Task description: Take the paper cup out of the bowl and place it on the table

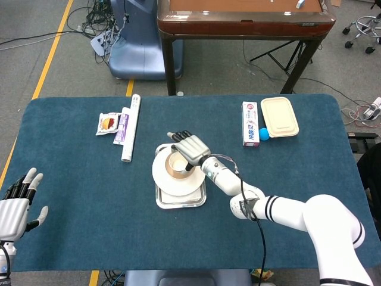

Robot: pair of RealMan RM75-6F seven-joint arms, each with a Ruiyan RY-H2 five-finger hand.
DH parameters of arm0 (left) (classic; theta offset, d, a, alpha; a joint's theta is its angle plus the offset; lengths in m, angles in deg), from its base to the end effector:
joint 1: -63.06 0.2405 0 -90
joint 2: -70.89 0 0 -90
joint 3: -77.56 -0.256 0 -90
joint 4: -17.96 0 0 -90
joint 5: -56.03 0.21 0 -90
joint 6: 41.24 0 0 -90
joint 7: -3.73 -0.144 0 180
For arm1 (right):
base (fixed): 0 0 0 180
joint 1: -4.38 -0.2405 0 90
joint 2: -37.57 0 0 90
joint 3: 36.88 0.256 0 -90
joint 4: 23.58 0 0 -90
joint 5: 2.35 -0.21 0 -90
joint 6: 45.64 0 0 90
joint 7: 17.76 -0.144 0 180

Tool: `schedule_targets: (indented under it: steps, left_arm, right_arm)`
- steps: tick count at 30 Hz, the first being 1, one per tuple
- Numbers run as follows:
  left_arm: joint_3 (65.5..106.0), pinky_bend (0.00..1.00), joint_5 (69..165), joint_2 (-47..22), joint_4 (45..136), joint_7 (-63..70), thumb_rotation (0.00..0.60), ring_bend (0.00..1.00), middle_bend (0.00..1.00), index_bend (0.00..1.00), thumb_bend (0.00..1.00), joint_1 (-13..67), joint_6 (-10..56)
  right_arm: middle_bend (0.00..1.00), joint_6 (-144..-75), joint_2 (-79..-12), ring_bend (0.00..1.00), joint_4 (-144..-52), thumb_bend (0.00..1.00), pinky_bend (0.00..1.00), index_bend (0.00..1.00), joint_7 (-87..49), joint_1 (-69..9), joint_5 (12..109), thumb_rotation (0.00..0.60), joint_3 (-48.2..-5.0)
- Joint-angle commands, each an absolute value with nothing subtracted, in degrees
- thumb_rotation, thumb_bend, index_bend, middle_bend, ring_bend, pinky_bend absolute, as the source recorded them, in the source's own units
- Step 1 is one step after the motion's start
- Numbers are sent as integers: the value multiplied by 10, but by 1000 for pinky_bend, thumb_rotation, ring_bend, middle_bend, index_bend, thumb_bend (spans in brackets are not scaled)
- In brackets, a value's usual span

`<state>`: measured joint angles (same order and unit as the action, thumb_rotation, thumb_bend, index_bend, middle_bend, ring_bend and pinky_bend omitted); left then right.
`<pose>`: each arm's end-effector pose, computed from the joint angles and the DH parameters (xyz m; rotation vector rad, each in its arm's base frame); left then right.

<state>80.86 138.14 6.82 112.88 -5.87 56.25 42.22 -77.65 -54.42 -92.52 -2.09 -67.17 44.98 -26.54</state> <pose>-0.3054 0.1921 0.1558 -1.4051 -0.8352 -0.7949 -0.0290 -0.4265 -0.0506 2.1661 -0.9083 0.8017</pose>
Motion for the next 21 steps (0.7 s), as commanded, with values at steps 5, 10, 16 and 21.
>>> schedule_targets:
  steps: [5, 10, 16, 21]
  left_arm:
    - [810, 103, 1377, 66, 1130, -68, 600, 0, 0, 0, 353, 560, 418]
    - [806, 103, 1379, 59, 1125, -80, 600, 0, 0, 0, 353, 559, 414]
    - [808, 103, 1377, 52, 1122, -93, 600, 0, 0, 0, 354, 557, 413]
    - [810, 103, 1376, 50, 1125, -103, 600, 0, 0, 0, 353, 558, 419]
  right_arm:
    - [49, -796, -500, 0, -987, 207, 0, 383, -4, -673, 427, 600, -262]
    - [49, -830, -462, 0, -1043, 207, 0, 383, 24, -671, 419, 600, -267]
    - [49, -865, -415, 0, -1112, 207, 0, 383, 47, -658, 409, 600, -279]
    - [49, -894, -378, 0, -1165, 207, 0, 383, 54, -634, 421, 600, -295]
